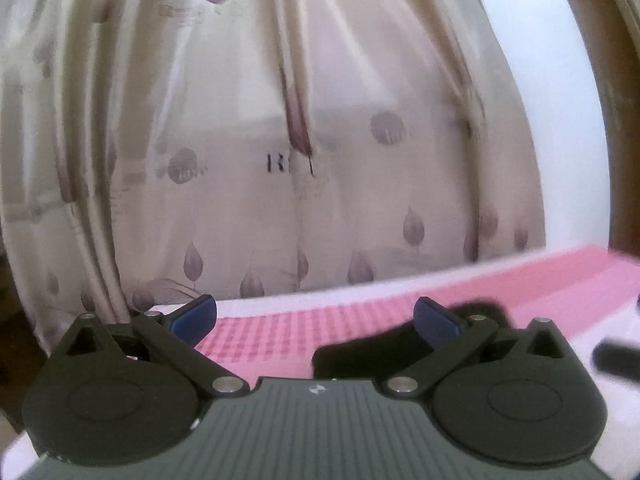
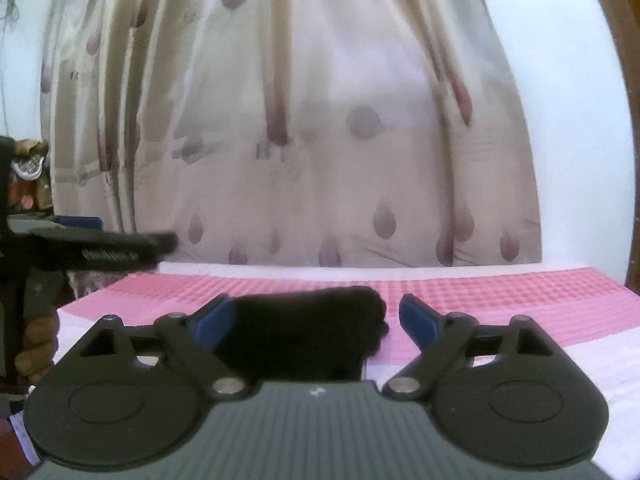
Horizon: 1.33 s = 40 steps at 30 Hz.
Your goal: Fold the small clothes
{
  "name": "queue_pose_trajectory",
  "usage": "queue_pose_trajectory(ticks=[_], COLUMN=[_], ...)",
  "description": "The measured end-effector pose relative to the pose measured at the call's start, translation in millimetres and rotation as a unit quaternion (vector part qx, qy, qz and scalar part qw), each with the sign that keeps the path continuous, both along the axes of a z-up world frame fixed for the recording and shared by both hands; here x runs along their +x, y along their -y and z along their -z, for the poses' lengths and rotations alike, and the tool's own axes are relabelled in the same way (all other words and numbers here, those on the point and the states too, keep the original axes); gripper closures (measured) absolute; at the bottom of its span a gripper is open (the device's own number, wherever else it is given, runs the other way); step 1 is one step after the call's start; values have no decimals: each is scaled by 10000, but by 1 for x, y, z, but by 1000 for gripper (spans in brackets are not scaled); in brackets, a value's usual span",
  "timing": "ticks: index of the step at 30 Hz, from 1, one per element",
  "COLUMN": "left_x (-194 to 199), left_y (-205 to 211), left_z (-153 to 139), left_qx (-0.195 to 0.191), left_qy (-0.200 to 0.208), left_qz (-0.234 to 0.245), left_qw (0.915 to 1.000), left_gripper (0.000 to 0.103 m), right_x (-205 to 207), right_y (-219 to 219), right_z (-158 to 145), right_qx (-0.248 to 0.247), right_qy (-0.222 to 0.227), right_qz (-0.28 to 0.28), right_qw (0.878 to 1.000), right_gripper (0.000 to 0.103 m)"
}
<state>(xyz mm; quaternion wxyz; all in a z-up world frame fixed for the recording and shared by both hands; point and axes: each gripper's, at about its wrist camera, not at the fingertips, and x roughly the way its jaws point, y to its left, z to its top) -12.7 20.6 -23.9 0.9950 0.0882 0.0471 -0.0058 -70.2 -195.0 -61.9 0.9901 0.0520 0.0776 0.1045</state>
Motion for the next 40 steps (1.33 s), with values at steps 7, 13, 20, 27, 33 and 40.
queue_pose_trajectory(ticks=[7,13,20,27,33,40], left_x=[-25,-23,-18,-10,-6,-7], left_y=[-7,-9,-9,-9,-9,-10], left_z=[-23,-19,-7,4,12,16], left_qx=[-835,-821,-763,-746,-706,-691], left_qy=[90,-242,-475,-734,-660,-638], left_qz=[-110,-72,-32,78,-27,17], left_qw=[9964,9963,9959,9945,9953,9956], left_gripper=[0,0,0,0,0,0], right_x=[-10,-15,-14,-12,-11,-14], right_y=[4,-3,-7,-7,-10,-21], right_z=[-1,1,2,7,8,8], right_qx=[-2,-68,-116,-108,-121,-310], right_qy=[-39,-106,-186,-299,-331,-230], right_qz=[76,118,85,98,168,341], right_qw=[10000,9999,9997,9994,9992,9987], right_gripper=[12,12,12,12,11,11])
